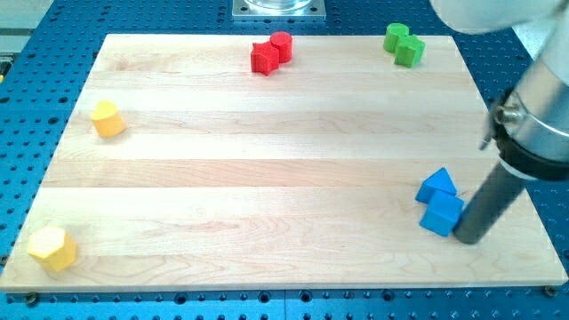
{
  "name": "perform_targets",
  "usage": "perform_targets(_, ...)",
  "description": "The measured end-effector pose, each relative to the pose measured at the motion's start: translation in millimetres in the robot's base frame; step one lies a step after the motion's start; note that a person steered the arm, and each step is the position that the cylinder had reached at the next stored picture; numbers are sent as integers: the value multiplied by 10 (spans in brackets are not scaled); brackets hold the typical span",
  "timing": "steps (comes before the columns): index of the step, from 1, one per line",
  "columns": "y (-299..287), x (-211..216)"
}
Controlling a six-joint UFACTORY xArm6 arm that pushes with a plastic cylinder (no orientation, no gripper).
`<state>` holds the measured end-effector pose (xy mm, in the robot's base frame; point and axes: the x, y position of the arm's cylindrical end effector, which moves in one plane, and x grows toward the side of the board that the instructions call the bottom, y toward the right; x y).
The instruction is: Slightly push the yellow hexagon upwards
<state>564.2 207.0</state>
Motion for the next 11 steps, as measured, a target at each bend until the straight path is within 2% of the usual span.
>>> perform_targets(1, -175, 360)
perform_targets(3, -446, 250)
perform_targets(5, -2211, 549)
perform_targets(6, -2334, 549)
perform_targets(7, -3067, 545)
perform_targets(8, -4071, 538)
perform_targets(9, -4523, 544)
perform_targets(10, -4474, 310)
perform_targets(11, -4469, -221)
